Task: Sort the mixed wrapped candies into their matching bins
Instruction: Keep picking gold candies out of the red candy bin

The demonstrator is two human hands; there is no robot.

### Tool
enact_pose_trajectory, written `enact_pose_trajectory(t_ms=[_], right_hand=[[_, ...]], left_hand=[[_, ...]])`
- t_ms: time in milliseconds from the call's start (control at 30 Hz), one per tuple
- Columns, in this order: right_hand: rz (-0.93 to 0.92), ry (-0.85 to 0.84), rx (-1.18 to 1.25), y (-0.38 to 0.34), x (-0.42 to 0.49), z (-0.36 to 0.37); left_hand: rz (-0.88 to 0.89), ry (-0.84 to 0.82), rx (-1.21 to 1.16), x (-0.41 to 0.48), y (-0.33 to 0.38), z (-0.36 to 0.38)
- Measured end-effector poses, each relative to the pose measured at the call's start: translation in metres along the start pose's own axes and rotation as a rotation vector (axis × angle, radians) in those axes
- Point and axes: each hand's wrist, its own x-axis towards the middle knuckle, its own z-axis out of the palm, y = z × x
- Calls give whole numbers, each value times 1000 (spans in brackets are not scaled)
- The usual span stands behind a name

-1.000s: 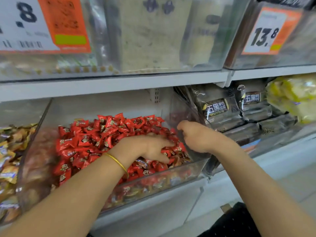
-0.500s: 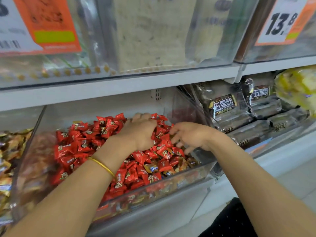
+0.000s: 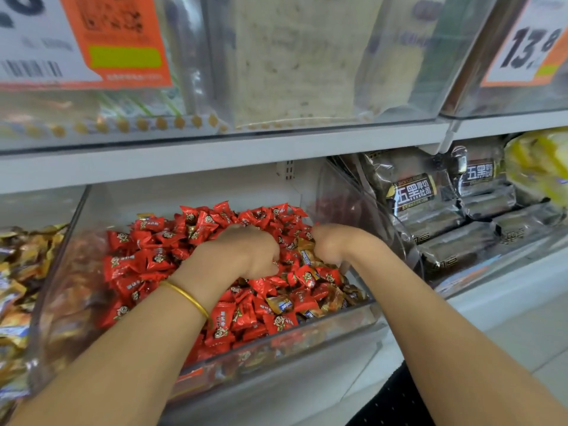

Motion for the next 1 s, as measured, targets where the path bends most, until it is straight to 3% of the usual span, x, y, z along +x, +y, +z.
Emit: enact_pose_trajectory(t_ms=[300, 667, 1000], right_hand=[[-65, 15, -55, -7, 21, 9], [-98, -157, 119, -2, 30, 0], [-138, 1, 290, -1, 33, 8]], left_hand=[[9, 155, -213, -11, 1, 2], [28, -39, -53, -19, -5, 1], [33, -10, -122, -24, -7, -1]])
